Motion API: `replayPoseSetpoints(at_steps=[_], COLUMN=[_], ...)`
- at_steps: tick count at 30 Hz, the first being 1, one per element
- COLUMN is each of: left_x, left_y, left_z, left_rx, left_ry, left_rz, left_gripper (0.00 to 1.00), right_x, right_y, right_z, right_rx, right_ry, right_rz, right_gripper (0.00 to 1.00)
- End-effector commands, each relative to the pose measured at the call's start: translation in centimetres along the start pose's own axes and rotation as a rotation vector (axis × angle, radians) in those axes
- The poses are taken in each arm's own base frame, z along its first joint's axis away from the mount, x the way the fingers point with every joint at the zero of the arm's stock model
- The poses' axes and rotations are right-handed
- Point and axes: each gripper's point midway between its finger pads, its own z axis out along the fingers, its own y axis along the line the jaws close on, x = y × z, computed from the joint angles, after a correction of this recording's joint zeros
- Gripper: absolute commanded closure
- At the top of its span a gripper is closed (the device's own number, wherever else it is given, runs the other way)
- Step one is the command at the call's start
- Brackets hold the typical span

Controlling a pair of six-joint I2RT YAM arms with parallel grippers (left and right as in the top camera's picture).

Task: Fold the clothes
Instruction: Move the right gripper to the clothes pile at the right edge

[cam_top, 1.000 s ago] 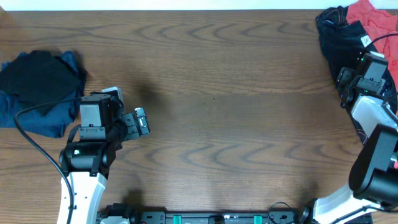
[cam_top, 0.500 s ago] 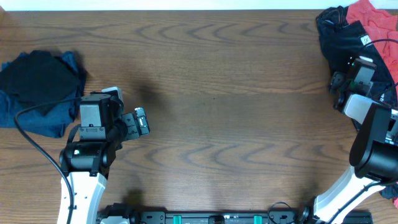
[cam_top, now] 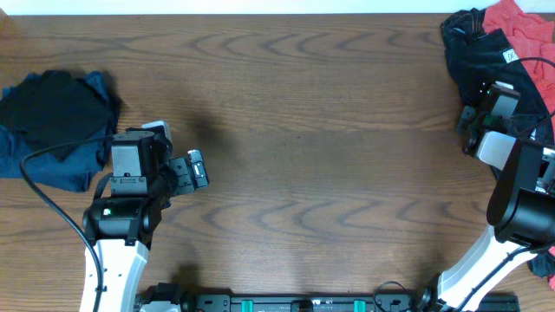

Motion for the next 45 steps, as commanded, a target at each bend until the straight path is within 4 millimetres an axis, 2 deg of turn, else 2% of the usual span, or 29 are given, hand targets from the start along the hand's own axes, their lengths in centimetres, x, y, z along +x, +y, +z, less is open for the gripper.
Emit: replayPoseSetpoints(at_steps=[1, 4, 8, 11, 13, 15, 16, 18, 19, 23, 30, 34, 39, 43, 44, 45], left_x=[-0.5, -0.5, -0.5, -0.5, -0.5, -0.5, -0.5, -0.5, -0.5, -0.5, -0.5, -0.5, -0.5, -0.5, -0.5, -0.5], left_y=[-0.2, -0.2, -0.2, -0.2, -0.2, -0.2, -0.2, -0.2, -0.2, -0.2, -0.2, -0.2, -0.2, -0.2, -0.2, -0.2], left_z=[-0.3, -0.3, -0.3, -0.3, -0.3, -0.3, -0.3, -0.3, -0.3, -0.3, -0.3, -0.3, -0.3, -0.3, -0.3, -0.3], left_rx=[0.01, 0.009, 0.009, 0.009, 0.009, 0.009, 0.009, 0.009, 0.009, 0.009, 0.01, 0.009, 0.009, 0.009, 0.009, 0.009], left_ry=[-0.013, -0.014, -0.014, -0.014, -0.014, -0.014, -0.013, -0.013, -0.013, -0.013, -0.013, -0.014, -0.013, -0.013, -0.013, -0.013], left_rz=[-0.01, -0.01, -0.01, -0.01, -0.01, -0.01, -0.01, -0.01, -0.01, -0.01, -0.01, -0.01, -0.01, -0.01, -0.01, -0.01], left_gripper=[0.02, 0.02, 0.02, 0.02, 0.02, 0.02, 0.02, 0.02, 0.02, 0.02, 0.02, 0.02, 0.02, 0.02, 0.02, 0.02], right_x=[-2.5, -4.8, -6.7, -7.1, -7.2, -7.0, -6.7, -6.1, -5.8, -4.1, -0.6, 0.1, -0.6, -0.7, -0.5, -0.5], right_y=[0.0, 1.4, 3.2, 4.8, 4.4, 3.2, 2.6, 1.8, 1.3, 0.4, -1.0, -0.8, -0.6, -0.4, -0.4, -0.4], right_z=[-1.3, -3.7, -6.8, -8.6, -8.8, -8.5, -8.2, -7.4, -7.0, -5.1, -1.3, 0.1, 1.5, 2.3, 2.4, 2.4], right_rx=[-0.01, -0.073, -0.123, -0.15, -0.098, -0.023, 0.002, 0.015, 0.022, -0.011, -0.004, -0.003, -0.003, -0.006, -0.007, -0.006], right_ry=[-0.053, -0.103, -0.144, -0.152, -0.15, -0.136, -0.126, -0.105, -0.094, -0.047, 0.035, 0.058, 0.051, 0.055, 0.058, 0.061], right_rz=[0.002, -0.044, -0.111, -0.186, -0.2, -0.185, -0.168, -0.152, -0.14, -0.113, -0.083, -0.073, -0.068, -0.06, -0.054, -0.049], right_gripper=[0.99, 0.99, 0.99, 0.99, 0.99, 0.98, 0.93, 0.78, 0.66, 0.5, 0.34, 0.27, 0.27, 0.47, 0.55, 0.69])
